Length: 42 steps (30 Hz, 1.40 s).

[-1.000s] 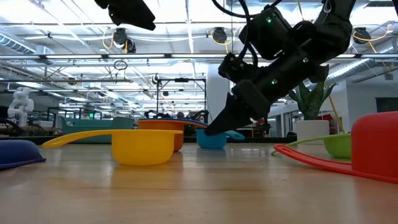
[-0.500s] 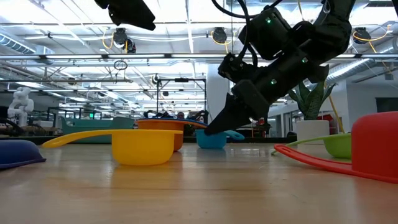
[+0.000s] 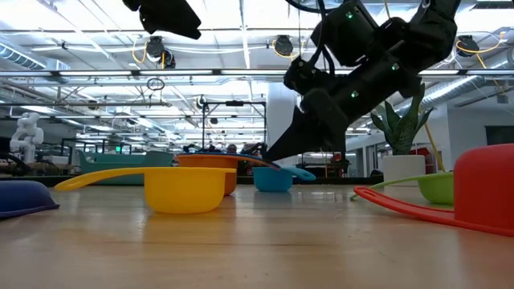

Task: Nest measuring cups in basket
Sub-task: Stack the red measuring cup on top of the blue measuring cup

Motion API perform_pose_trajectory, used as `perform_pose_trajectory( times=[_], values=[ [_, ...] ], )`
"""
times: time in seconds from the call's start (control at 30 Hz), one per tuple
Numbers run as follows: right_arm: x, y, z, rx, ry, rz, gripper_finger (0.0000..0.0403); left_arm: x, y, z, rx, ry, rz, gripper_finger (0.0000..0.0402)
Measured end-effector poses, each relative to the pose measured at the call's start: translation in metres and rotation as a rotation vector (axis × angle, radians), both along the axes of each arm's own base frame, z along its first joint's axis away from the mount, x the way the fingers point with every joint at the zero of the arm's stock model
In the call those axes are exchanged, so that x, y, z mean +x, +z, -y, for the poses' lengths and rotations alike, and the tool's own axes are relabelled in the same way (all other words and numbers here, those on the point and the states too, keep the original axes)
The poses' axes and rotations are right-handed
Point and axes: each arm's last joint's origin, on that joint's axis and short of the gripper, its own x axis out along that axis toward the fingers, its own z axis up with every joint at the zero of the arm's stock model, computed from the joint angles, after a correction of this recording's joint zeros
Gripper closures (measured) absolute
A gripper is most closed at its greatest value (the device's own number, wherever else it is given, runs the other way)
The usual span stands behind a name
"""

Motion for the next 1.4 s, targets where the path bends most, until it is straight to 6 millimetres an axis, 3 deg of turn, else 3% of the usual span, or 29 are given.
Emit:
perform_pose_trajectory(
  times=[0.5, 0.93, 1.4],
  values=[
    [-0.033, 0.053, -0.006, 0.056, -0.021, -0.047, 0.0191, -0.002, 0.002, 0.016, -0.038, -0.052, 0.033, 0.0229],
    [-0.06, 0.091, -0.032, 0.265, -0.039, 0.038, 0.0196, -0.004, 0.002, 0.022, -0.045, -0.072, 0.034, 0.0229],
    [-0.063, 0.076, -0.078, 0.388, 0.031, -0.011, 0.0197, -0.005, 0.003, 0.026, 0.002, -0.132, 0.032, 0.0229]
  ],
)
